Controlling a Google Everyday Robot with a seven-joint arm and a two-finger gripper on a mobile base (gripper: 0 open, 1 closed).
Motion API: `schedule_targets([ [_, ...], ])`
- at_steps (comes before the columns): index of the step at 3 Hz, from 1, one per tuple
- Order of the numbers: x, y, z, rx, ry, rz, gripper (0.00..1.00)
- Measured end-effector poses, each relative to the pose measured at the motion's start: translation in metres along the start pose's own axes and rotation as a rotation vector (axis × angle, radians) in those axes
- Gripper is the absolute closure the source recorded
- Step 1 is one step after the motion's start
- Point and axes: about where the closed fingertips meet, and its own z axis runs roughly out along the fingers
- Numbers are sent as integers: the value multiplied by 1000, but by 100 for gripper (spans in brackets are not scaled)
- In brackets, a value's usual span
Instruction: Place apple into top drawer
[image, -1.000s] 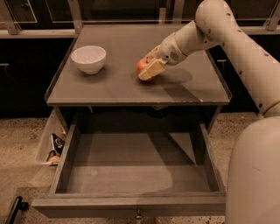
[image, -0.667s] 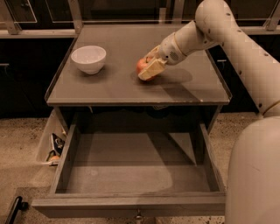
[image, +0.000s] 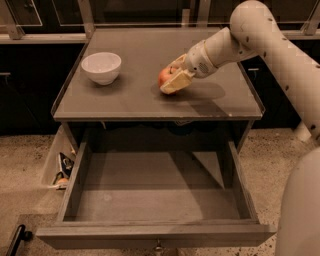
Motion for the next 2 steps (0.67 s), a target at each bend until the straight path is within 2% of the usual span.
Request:
schedule_targets([
  [1,-4,21,-15,11,-30,-22,100],
  [2,-8,51,-30,28,-65,-56,100],
])
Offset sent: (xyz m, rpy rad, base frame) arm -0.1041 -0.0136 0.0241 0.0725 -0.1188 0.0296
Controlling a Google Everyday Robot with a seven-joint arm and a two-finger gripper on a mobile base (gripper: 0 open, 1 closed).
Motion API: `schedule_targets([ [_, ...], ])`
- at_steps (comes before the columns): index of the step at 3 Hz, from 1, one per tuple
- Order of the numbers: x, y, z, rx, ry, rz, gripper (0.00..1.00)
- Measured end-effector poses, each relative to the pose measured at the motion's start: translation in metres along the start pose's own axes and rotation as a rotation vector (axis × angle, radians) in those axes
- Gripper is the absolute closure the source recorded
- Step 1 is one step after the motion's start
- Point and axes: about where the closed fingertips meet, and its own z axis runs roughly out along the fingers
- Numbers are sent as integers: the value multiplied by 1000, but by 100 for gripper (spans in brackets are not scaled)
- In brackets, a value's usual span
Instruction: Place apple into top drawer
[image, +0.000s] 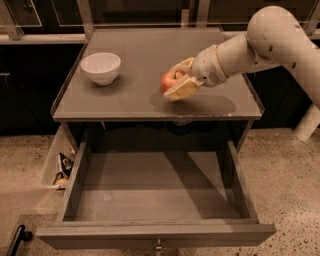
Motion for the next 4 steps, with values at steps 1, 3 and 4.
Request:
schedule_targets([
  [1,3,36,-8,12,-31,-49,100],
  [3,47,117,-13,20,15,-47,100],
  [4,75,160,-19,12,55,-24,100],
])
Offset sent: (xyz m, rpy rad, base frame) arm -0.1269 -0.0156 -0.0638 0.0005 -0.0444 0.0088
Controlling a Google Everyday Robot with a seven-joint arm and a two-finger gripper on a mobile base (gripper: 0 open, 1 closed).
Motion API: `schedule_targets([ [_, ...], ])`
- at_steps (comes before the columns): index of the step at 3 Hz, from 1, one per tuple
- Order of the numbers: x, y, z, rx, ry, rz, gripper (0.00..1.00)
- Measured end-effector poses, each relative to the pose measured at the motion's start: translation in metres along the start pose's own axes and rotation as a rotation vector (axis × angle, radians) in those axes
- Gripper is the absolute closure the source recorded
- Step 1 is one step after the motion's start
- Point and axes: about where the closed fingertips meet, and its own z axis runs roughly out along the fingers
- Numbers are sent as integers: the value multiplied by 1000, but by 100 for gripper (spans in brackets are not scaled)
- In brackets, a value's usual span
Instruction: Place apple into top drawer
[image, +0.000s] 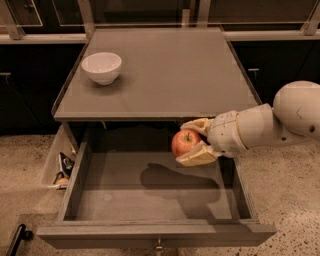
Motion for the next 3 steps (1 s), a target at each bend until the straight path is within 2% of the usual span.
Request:
schedule_targets([
  [1,0,0,0,0,0,0,100],
  [2,4,1,13,-4,-13,4,100],
  [3,28,11,41,-10,-26,47,100],
])
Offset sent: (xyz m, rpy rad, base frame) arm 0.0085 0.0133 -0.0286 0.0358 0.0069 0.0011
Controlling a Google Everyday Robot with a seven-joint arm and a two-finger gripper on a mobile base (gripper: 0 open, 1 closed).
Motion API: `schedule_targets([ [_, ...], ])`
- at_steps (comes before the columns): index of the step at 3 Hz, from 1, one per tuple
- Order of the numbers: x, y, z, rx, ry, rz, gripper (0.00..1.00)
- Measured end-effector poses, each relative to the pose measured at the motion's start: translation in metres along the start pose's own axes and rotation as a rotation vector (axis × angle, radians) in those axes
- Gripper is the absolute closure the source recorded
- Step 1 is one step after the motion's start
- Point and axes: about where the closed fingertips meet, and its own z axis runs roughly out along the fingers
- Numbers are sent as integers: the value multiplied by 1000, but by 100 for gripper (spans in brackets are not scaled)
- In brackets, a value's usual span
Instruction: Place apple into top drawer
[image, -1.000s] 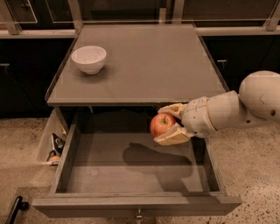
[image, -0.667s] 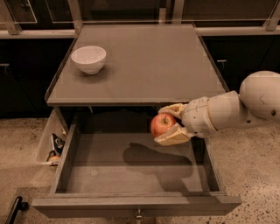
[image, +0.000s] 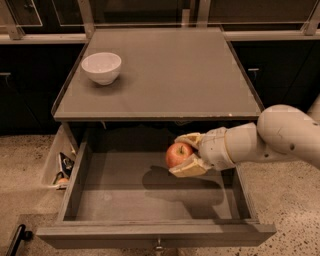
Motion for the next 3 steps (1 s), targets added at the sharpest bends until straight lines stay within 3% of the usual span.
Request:
schedule_targets([
  [3,68,13,48,14,-20,50,100],
])
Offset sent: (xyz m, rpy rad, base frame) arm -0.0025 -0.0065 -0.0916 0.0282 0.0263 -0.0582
